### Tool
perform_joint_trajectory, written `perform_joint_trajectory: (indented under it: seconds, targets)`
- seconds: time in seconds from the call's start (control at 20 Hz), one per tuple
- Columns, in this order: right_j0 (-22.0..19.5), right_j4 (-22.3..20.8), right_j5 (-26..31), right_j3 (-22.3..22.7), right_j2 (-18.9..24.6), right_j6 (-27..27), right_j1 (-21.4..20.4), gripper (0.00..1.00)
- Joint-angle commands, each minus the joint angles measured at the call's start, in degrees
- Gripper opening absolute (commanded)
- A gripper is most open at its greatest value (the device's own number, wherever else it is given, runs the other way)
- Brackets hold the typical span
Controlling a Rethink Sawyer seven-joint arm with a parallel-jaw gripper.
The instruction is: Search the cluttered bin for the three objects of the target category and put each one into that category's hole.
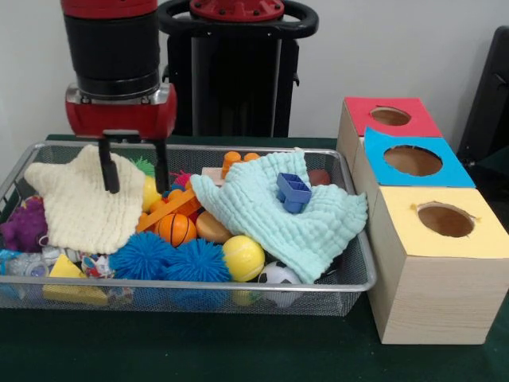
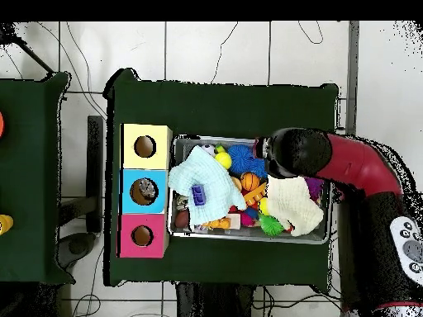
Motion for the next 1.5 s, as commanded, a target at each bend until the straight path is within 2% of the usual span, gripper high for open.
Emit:
perform_joint_trajectory:
  seconds: [0.05, 0.35, 0.6, 0.75, 0.9, 1.1, 1.5]
  targets:
    - [-2.7, -5.0, 7.6, -2.2, 7.1, -19.1, 2.9, 1.00]
    - [-6.0, -7.1, 6.8, -0.9, 7.7, -21.1, 2.4, 1.00]
    - [-7.4, -8.9, 10.4, -3.7, 8.9, -22.5, 3.1, 1.00]
    - [-8.5, -10.2, 9.7, -5.0, 9.4, -23.0, 3.6, 1.00]
    - [-9.5, -10.1, 8.8, -6.3, 9.2, -20.2, 4.8, 1.00]
    - [-9.0, -9.6, 10.7, -10.7, 7.9, -15.4, 8.2, 1.00]
    - [-8.1, -10.6, 6.6, -13.4, 6.8, -12.1, 12.1, 1.00]
